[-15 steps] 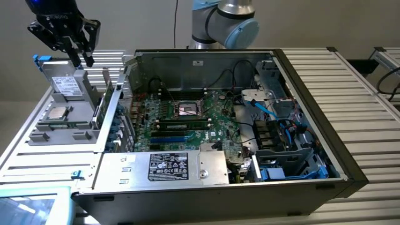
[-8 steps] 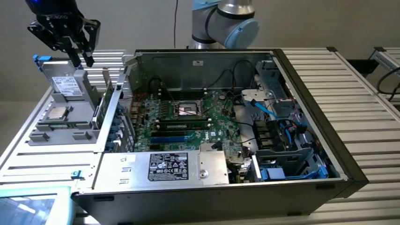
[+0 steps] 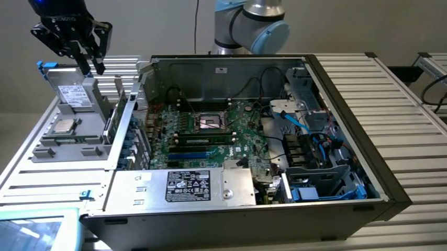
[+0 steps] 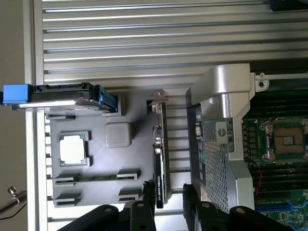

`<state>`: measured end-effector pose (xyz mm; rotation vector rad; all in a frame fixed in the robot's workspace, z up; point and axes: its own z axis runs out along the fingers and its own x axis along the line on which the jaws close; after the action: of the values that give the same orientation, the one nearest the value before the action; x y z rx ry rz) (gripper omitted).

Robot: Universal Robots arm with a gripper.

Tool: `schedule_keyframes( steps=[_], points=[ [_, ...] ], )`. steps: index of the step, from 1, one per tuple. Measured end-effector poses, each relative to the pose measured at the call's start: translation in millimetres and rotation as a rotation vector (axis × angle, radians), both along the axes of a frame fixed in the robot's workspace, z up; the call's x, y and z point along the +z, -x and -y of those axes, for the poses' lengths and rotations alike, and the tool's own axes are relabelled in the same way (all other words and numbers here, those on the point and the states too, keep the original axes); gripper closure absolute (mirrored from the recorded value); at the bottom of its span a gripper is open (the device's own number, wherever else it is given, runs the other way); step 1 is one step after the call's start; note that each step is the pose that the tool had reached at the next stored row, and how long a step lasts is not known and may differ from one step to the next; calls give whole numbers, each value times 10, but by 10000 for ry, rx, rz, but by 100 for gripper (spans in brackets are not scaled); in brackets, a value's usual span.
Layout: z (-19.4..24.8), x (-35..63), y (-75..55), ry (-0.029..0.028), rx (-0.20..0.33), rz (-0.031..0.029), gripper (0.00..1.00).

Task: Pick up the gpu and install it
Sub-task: 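Pick up the gpu and move the gpu toward the slot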

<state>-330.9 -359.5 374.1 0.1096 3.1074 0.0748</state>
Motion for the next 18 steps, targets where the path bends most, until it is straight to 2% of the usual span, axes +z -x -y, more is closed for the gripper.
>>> schedule_keyframes(
  steps=[3, 18],
  points=[
    [-1, -6, 2, 2, 0, 0, 62],
    [-1, -277, 5, 2, 1, 1, 62]
  ],
)
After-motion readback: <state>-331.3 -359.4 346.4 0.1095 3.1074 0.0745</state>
